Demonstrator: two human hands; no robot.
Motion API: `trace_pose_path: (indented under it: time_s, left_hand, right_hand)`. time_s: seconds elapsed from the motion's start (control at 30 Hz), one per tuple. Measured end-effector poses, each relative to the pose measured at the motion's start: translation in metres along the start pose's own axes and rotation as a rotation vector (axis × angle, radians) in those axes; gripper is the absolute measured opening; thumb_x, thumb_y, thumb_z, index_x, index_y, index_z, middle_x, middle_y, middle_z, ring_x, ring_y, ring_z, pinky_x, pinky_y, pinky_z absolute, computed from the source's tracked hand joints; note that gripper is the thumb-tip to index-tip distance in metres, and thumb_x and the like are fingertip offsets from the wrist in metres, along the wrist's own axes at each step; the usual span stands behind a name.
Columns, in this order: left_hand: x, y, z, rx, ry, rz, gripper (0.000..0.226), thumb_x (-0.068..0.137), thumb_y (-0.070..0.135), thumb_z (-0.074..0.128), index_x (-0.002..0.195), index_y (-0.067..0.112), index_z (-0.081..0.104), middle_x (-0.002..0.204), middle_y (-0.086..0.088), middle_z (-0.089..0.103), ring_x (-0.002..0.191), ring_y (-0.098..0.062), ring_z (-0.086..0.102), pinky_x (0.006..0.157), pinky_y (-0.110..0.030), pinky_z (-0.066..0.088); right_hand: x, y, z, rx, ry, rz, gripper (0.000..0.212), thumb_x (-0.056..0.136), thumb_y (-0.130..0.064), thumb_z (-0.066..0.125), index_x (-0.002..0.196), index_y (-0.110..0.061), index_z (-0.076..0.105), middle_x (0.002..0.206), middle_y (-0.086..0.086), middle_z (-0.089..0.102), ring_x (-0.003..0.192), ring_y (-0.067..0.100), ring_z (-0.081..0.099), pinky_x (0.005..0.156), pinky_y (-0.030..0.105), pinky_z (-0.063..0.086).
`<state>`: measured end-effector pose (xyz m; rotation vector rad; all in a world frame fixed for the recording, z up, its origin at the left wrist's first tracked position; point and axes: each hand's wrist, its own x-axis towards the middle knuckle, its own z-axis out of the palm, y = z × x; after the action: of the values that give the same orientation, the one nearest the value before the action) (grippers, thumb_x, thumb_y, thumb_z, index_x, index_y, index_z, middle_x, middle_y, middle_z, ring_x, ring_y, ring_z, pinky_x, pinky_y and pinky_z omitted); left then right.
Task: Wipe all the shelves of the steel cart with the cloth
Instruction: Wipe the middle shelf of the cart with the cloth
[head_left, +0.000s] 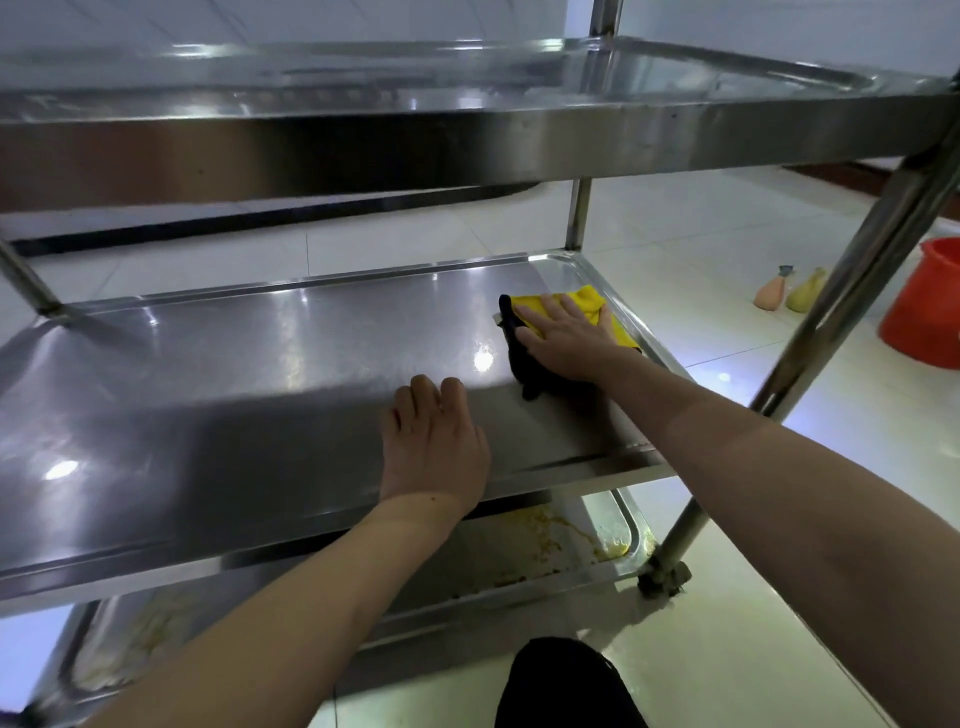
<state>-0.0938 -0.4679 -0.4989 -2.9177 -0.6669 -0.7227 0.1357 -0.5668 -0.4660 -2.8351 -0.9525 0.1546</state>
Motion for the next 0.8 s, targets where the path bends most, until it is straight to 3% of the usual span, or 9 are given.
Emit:
trace_pose_path:
  time_s: [0.13, 0.3, 0.8]
  left_hand:
    - [-0.002, -0.003, 0.003, -0.001, 0.015, -0.018, 0.012, 0.087, 0.022, 0.043, 0.097, 0.015, 0.039, 0.095, -0.01, 0.04, 0.082, -0.025, 0.027, 0.071, -0.038, 0.026]
    - [-0.001, -0.004, 0.001, -0.001, 0.016, -0.047, 0.013, 0.083, 0.019, 0.049, 0.093, 0.014, 0.042, 0.092, -0.011, 0.043, 0.083, -0.03, 0.041, 0.07, -0.039, 0.027]
    - [-0.003, -0.004, -0.004, -0.062, -0.071, -0.018, 0.016, 0.09, 0.022, 0.047, 0.1, 0.014, 0.037, 0.106, -0.015, 0.04, 0.097, -0.033, 0.039, 0.081, -0.043, 0.037]
  right_hand:
    - [-0.006, 0.002, 0.004, -0.012, 0.007, -0.019, 0.056, 0.106, -0.056, 0.021, 0.161, -0.051, 0.013, 0.175, -0.003, 0.002, 0.161, 0.021, -0.004, 0.118, 0.074, -0.008]
    - [-0.038, 0.007, 0.009, -0.061, -0.017, -0.059, 0.056, 0.107, -0.058, 0.02, 0.161, -0.052, 0.008, 0.175, -0.004, 0.0, 0.16, 0.019, -0.006, 0.118, 0.074, -0.007]
    - [-0.114, -0.036, 0.023, -0.034, 0.0, 0.006, 0.066, 0.099, -0.076, 0.009, 0.161, -0.054, 0.002, 0.175, -0.004, -0.006, 0.161, 0.023, -0.012, 0.118, 0.073, -0.011]
